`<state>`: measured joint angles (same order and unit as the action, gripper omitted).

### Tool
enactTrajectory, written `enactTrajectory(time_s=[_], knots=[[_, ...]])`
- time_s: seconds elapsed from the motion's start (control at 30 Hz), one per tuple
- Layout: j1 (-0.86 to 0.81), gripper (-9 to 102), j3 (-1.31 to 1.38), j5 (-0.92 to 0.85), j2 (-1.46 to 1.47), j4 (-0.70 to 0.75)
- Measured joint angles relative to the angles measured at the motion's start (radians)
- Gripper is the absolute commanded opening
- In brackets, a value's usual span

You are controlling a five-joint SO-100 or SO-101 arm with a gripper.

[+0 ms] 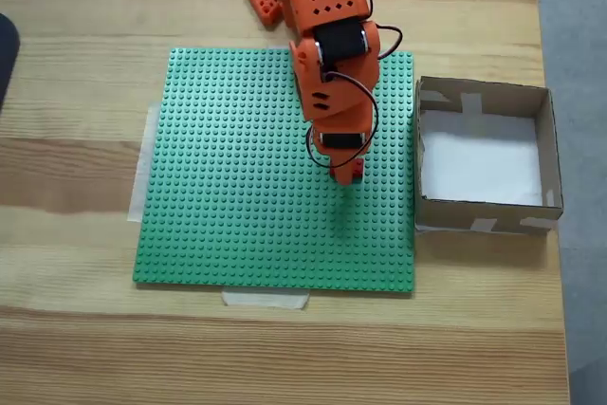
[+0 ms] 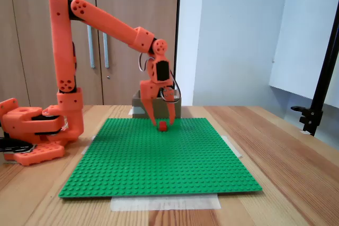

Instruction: Pick the red lego block and put it in the box.

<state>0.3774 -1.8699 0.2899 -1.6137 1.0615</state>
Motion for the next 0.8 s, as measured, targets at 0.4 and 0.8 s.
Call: enactTrajectory(time_s=[0.4,0.8], knots=[[-0.005,21,0.0,-0.021,0.012,-0.035],[-0.005,18,0.0,-0.043,0.02,-0.057]])
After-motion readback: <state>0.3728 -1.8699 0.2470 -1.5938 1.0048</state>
